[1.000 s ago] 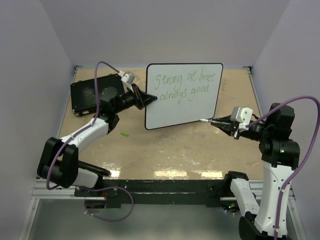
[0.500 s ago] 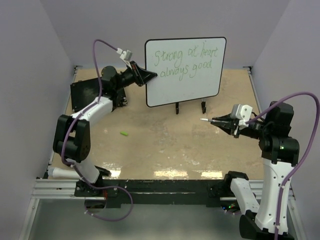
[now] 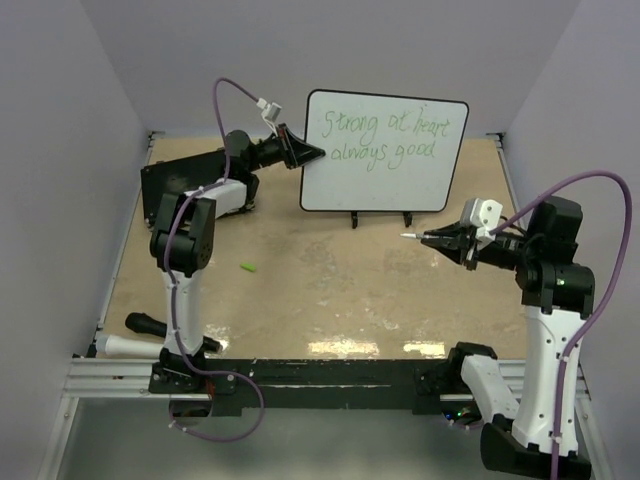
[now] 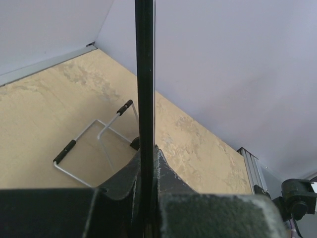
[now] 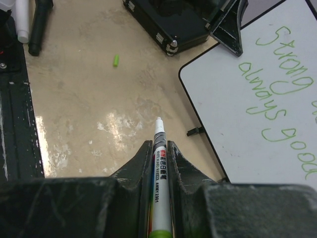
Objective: Write a sentence on the whiteboard
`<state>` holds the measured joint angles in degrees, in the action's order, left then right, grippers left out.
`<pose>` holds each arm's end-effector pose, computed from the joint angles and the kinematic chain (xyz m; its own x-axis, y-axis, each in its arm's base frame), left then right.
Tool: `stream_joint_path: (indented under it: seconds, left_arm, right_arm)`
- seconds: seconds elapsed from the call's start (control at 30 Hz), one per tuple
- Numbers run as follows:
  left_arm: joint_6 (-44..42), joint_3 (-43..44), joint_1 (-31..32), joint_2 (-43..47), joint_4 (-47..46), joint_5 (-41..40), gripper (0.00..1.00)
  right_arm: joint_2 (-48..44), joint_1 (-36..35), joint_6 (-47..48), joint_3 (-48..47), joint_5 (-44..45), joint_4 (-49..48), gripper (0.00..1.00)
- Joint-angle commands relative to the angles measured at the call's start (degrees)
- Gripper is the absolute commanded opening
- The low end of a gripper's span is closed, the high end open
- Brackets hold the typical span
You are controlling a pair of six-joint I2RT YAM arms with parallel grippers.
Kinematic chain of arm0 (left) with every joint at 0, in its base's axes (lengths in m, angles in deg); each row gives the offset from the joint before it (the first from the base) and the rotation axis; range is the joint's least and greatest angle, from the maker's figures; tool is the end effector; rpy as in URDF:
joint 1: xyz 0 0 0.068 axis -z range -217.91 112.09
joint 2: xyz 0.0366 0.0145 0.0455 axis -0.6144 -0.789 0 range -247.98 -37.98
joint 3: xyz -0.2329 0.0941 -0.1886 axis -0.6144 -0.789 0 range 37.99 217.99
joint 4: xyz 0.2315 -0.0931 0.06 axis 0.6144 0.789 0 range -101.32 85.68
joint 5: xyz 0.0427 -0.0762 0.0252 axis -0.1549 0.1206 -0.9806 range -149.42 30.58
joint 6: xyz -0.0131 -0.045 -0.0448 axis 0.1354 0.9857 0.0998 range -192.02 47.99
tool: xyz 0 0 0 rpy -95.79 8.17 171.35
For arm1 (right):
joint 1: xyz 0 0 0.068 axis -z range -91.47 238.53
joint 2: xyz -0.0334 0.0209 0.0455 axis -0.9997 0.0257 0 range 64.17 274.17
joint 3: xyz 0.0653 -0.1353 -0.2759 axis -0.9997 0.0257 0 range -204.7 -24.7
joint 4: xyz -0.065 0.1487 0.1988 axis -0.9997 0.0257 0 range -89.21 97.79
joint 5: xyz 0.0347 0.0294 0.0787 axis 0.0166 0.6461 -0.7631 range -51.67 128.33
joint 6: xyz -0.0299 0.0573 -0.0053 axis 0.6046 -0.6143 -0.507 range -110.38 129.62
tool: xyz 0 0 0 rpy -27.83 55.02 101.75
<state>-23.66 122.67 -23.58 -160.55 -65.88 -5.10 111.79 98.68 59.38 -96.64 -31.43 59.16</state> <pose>0.4842 -0.1661 0.3016 -0.4864 -0.3255 -0.8108 0.8048 0.1945 -0.5608 0.0901 0.0321 0.4421 0.1815 -0.3008 -0.9363 -0.8756 0.3839 -0.2931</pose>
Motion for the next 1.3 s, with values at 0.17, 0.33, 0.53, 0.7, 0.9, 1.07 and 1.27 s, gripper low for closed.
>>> stream_joint_path:
  seconds: [0.17,0.33,0.53,0.7,0.9,1.07,1.27]
  left_arm:
    - [9.6,9.3,-3.7,-11.4,-24.6,-0.4,0.00]
    - [8.6,10.2,-4.2,-15.2,-26.6,1.7,0.00]
    - [6.5,6.0,-5.4,-16.7,-31.0,4.0,0.00]
    - [4.6,4.3,-5.8,-17.1,-33.5,6.0,0.00]
    - [2.4,-0.9,-5.9,-16.0,-34.7,7.0,0.05]
    - [0.5,-3.3,-6.0,-15.5,-35.1,6.5,0.17]
    - [-0.8,-5.1,-6.0,-14.7,-35.5,5.4,0.32]
  right_arm:
    - [1.7,0.2,-3.1,1.8,1.5,-3.7,0.00]
    - [2.9,0.2,-3.8,2.1,1.9,-4.5,0.00]
    - [3.2,0.2,-4.5,2.4,2.3,-5.2,0.00]
    - [2.6,0.2,-5.0,3.0,2.6,-5.5,0.00]
    - [2.1,0.2,-5.4,3.5,2.5,-6.0,0.00]
    - [1.9,0.2,-5.4,3.3,2.4,-5.8,0.00]
    - [1.5,0.2,-5.5,3.4,2.5,-5.9,0.00]
